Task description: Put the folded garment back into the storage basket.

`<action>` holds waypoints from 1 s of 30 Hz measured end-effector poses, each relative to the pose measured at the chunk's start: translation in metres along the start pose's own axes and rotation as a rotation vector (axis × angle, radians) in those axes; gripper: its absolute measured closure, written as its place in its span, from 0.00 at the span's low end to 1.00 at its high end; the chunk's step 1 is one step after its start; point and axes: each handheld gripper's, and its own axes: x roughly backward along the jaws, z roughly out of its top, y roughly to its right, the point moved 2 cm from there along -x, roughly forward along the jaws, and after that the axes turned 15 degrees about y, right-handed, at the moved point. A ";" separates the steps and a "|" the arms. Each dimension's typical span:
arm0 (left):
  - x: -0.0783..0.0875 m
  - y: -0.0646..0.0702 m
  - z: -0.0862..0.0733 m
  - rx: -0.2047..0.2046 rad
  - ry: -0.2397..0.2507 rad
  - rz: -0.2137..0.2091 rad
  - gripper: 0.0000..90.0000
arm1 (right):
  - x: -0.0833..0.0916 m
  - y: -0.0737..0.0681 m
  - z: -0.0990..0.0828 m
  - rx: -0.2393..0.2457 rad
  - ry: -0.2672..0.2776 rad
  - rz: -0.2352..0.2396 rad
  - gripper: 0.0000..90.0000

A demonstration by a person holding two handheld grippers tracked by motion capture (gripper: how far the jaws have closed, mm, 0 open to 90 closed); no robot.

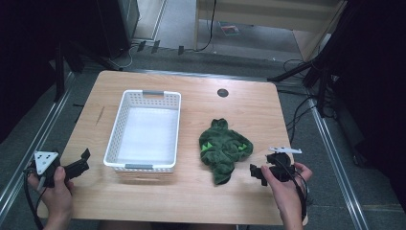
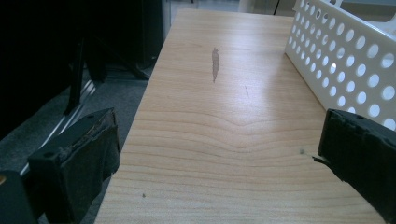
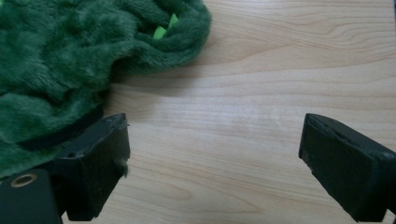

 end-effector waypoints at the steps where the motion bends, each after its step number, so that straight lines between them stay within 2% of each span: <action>1: 0.000 0.000 0.000 0.001 0.000 0.000 0.00 | 0.000 -0.002 0.004 0.004 -0.008 0.007 0.09; 3: 0.001 -0.001 0.000 0.007 -0.002 -0.001 0.00 | -0.001 -0.011 0.014 0.012 -0.034 0.016 0.08; 8: 0.001 0.000 0.000 0.003 -0.001 -0.001 0.00 | -0.008 -0.025 0.024 0.010 -0.064 0.021 0.06; 10: 0.001 0.000 0.000 0.003 -0.002 -0.002 0.00 | -0.014 -0.039 0.032 0.017 -0.082 0.043 0.02; 11: 0.001 0.000 0.000 0.003 -0.002 -0.002 0.00 | -0.014 -0.039 0.032 0.017 -0.082 0.043 0.02; 13: 0.000 -0.001 0.000 0.004 -0.004 -0.004 0.00 | -0.020 -0.053 0.038 0.038 -0.086 0.047 0.02; 15: 0.000 -0.001 0.000 0.003 -0.008 -0.004 0.00 | -0.022 -0.057 0.041 0.043 -0.086 0.045 0.02; 18: 0.000 -0.001 0.000 0.006 -0.009 -0.003 0.00 | -0.028 -0.070 0.047 0.039 -0.085 0.049 0.02; 19: 0.000 -0.001 0.000 0.006 -0.010 -0.003 0.00 | -0.032 -0.079 0.050 0.037 -0.086 0.061 0.02; 20: 0.000 -0.001 0.000 0.005 -0.011 -0.005 0.00 | -0.032 -0.079 0.050 0.037 -0.086 0.061 0.02; 23: 0.000 -0.001 0.000 0.004 -0.012 -0.003 0.00 | -0.040 -0.090 0.053 0.044 -0.089 0.075 0.02; 27: 0.000 -0.001 0.000 0.005 -0.013 -0.004 0.00 | -0.054 -0.102 0.053 0.021 -0.089 0.071 0.04; 30: -0.001 -0.001 0.000 0.007 -0.016 -0.006 0.00 | -0.059 -0.105 0.054 0.018 -0.093 0.072 0.02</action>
